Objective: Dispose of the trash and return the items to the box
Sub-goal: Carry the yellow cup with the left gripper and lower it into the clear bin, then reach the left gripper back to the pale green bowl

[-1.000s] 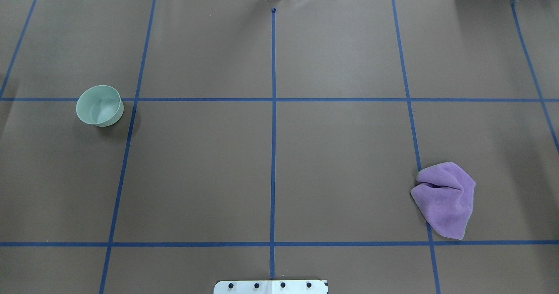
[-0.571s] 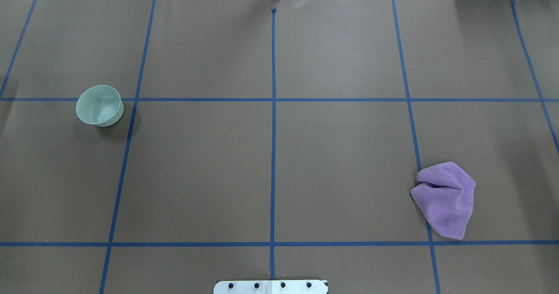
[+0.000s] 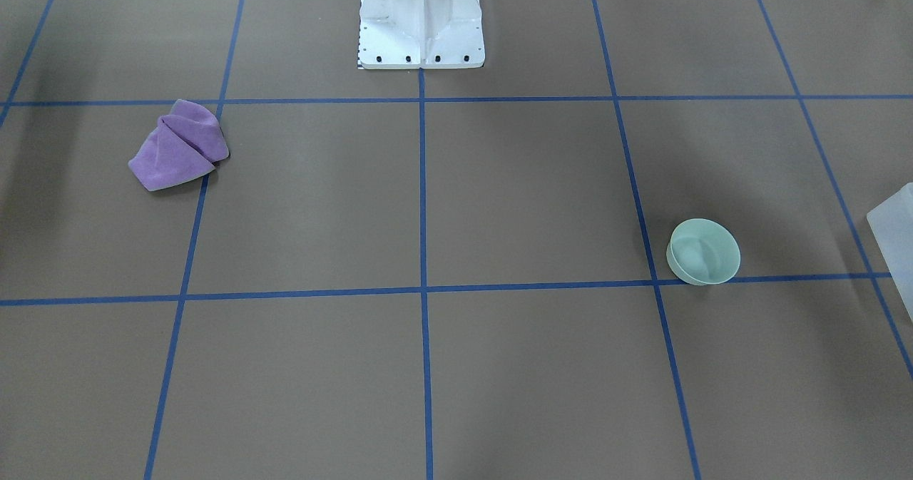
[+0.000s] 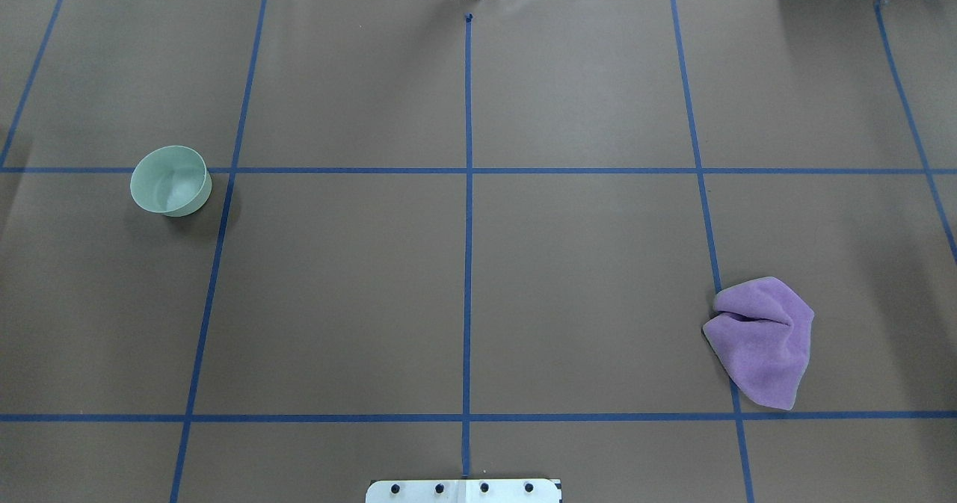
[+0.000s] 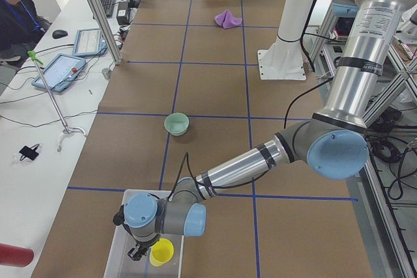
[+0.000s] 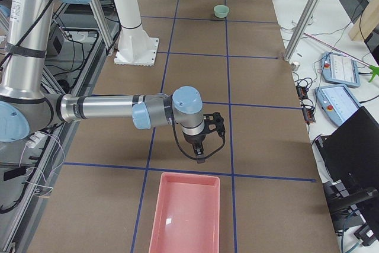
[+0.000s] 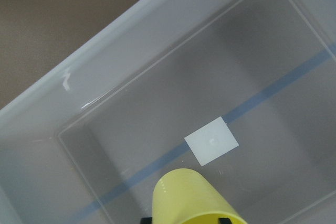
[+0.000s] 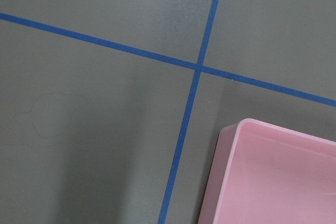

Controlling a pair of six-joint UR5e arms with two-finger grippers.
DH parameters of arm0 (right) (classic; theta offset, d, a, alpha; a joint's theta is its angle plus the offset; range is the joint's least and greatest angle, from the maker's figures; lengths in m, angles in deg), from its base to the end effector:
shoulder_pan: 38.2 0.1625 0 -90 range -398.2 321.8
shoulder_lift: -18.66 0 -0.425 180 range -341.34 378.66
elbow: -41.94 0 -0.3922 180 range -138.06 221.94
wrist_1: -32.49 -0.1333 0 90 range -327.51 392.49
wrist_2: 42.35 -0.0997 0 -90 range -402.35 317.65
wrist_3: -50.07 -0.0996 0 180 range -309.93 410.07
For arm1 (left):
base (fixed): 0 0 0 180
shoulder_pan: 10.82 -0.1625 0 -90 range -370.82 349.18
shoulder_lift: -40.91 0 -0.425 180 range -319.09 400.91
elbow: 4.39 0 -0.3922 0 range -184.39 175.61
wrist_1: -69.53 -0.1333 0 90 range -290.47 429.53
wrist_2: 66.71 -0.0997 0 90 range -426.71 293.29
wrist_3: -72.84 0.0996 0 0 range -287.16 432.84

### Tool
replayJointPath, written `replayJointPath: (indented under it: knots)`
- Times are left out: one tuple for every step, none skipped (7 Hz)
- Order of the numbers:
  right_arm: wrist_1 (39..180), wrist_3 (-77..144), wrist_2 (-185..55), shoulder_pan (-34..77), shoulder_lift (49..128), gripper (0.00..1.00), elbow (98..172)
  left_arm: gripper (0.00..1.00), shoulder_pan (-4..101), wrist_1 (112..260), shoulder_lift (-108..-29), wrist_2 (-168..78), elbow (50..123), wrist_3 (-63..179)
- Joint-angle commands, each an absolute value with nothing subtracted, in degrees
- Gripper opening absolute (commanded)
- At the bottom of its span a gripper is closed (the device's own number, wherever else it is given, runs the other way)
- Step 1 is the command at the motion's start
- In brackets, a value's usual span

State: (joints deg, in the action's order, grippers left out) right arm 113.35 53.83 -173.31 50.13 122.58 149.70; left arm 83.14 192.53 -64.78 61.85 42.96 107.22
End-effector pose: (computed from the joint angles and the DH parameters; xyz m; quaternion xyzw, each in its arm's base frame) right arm 0.0562 -0.4049 0.5997 0.1122 -0.3456 -0.0836 0.9279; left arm -0.1105 -0.5656 0.8164 0.1552 0.2951 0.2641 0.9050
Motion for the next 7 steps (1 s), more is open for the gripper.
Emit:
replayJointPath:
  knots:
    - [113.35,53.76,-173.39,50.13,122.55,1.0,149.7,0.86,83.22,189.61,-66.4,65.36,45.26,106.94]
    - [113.35,53.76,-173.39,50.13,122.55,1.0,149.7,0.88,83.75,185.41,-67.71,67.65,48.05,106.86]
    - [113.35,53.76,-173.39,50.13,122.55,1.0,149.7,0.89,83.84,178.41,-67.29,68.98,55.91,102.16]
    - [113.35,53.76,-173.39,50.13,122.55,1.0,149.7,0.89,83.67,172.68,-66.85,70.47,64.86,92.8]
    - [113.35,53.68,-173.39,50.13,122.55,1.0,149.7,0.9,82.53,171.49,-66.67,74.14,69.48,83.74]
    - [113.44,53.59,-173.65,50.13,122.55,1.0,149.7,0.93,78.17,172.35,-66.67,77.05,72.39,75.3]
    - [113.44,53.24,-173.83,50.05,122.55,1.0,149.78,0.97,73.17,172.53,-66.15,76.99,77.3,65.3]
